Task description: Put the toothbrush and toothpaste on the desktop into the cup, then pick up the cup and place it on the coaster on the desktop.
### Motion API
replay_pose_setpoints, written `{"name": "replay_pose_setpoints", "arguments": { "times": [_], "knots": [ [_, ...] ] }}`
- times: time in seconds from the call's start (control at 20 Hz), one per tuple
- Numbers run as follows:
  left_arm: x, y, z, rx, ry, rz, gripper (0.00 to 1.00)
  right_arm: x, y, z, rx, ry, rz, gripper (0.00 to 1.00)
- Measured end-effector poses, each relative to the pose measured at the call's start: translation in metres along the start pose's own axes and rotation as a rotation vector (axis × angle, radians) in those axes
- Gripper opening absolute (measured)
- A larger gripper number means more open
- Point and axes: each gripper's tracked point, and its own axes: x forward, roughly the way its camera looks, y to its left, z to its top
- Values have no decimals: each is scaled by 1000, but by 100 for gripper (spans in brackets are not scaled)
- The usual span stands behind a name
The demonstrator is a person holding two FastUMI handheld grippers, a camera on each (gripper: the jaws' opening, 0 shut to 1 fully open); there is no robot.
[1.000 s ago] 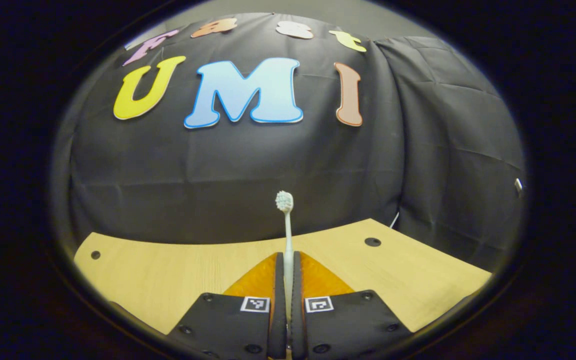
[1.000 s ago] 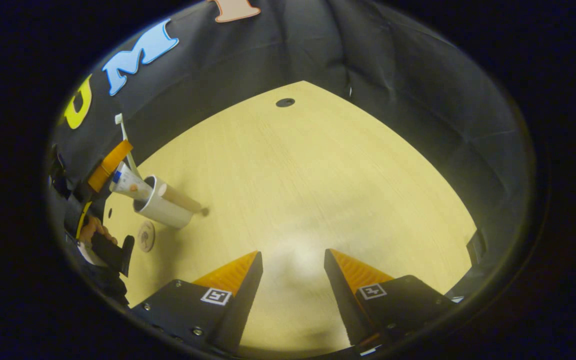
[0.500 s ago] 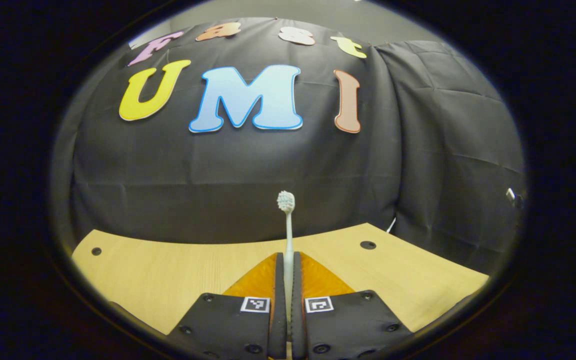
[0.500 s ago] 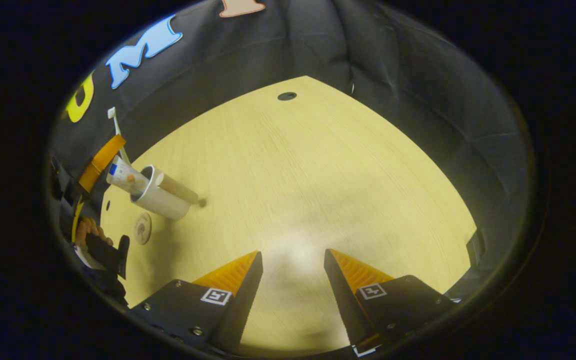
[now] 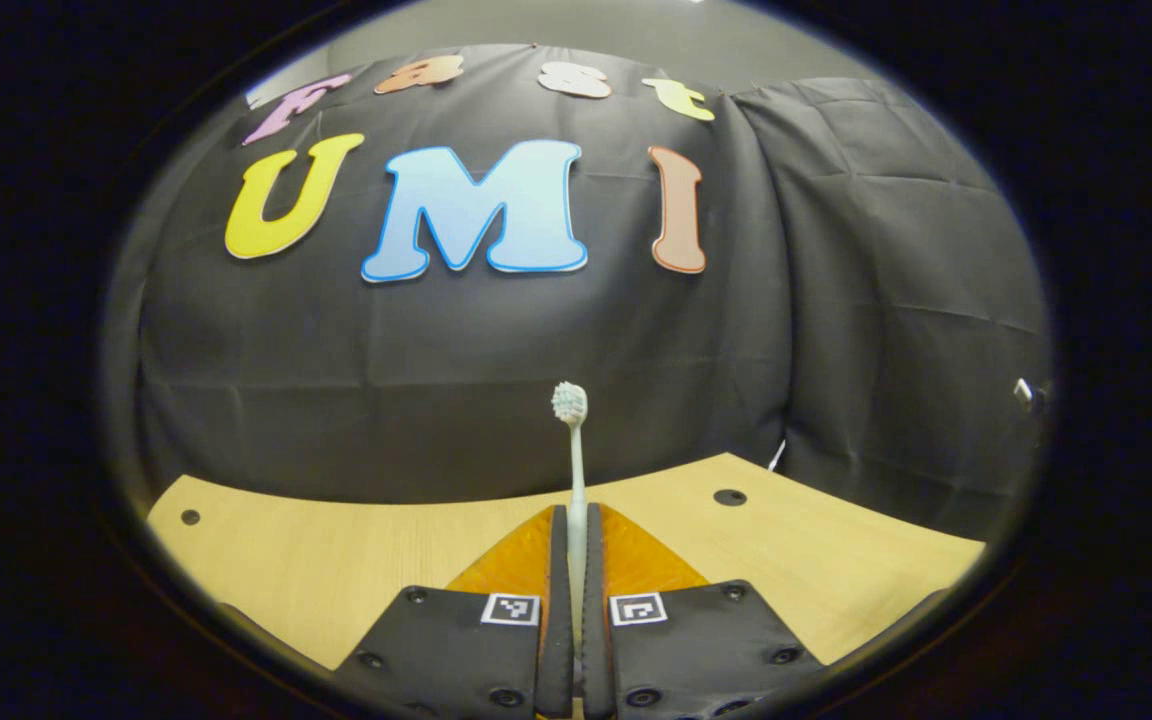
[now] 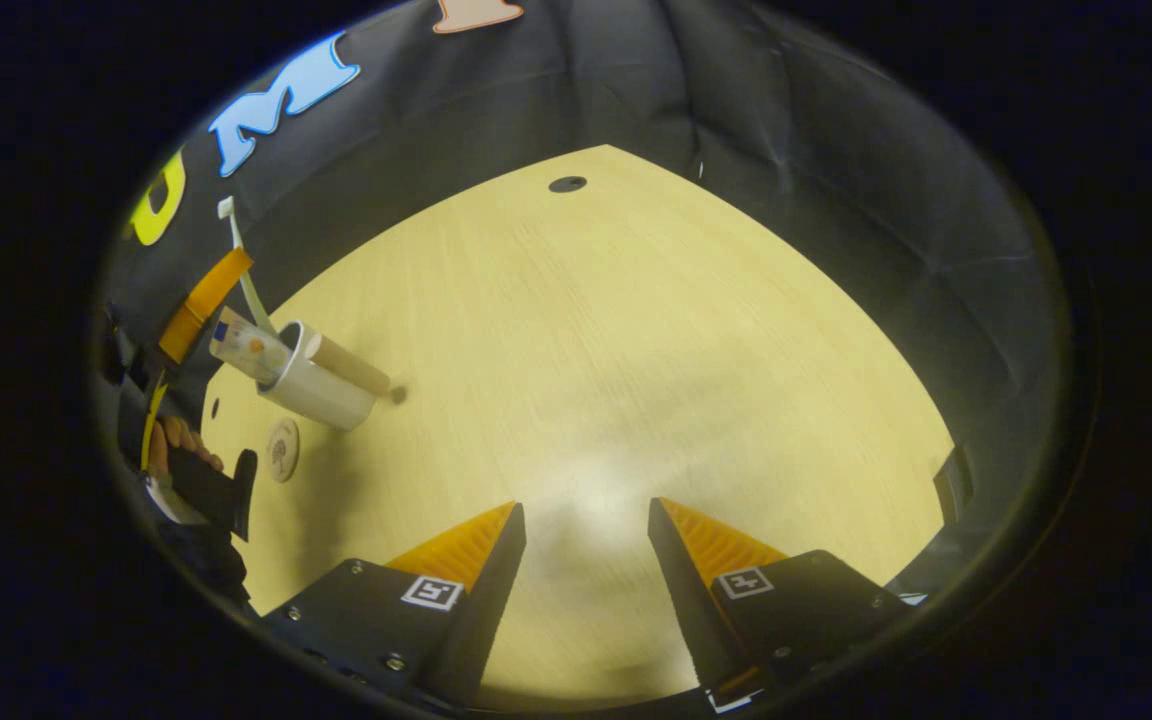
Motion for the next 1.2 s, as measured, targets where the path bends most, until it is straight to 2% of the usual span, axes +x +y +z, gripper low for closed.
{"name": "replay_pose_setpoints", "arguments": {
  "times": [0.1, 0.25, 0.45, 0.5, 0.6, 0.75, 0.8, 0.85, 0.9, 1.05, 1.15, 1.2],
  "knots": [
    [-2, -2, 2, -3, -7, -2, 10, 1, -2, 0, 10, 0, -1, 77],
    [-5, 0, 1, 4, -1, 0, 18, 2, -2, 0, 14, 5, -2, 77],
    [-10, 5, 2, 5, 3, 17, 15, 3, 0, 1, 6, 7, 11, 77],
    [-10, 6, 1, 6, 5, 19, 19, 3, 1, 2, 3, 7, 14, 77],
    [-14, 7, 2, 8, 9, 23, 17, 3, 3, 2, -3, 4, 23, 77],
    [-17, 11, 2, 9, 14, 39, 19, 2, 8, 4, -9, -1, 35, 77],
    [-20, 12, 3, 8, 16, 44, 23, 1, 10, 6, -13, -4, 41, 77],
    [-21, 14, 4, 5, 17, 45, 31, 0, 14, 8, -22, -8, 51, 77],
    [-24, 15, 6, 1, 11, 48, 30, -1, 20, 11, -43, -14, 64, 77],
    [-34, 27, 9, -13, 11, 73, 38, -2, 40, 22, -152, -36, 95, 77],
    [-42, 32, 6, -25, 26, 90, 67, 0, 55, 29, -242, -40, 121, 77],
    [-46, 36, 5, -28, 33, 96, 73, 2, 63, 33, -289, -42, 132, 77]
  ]
}}
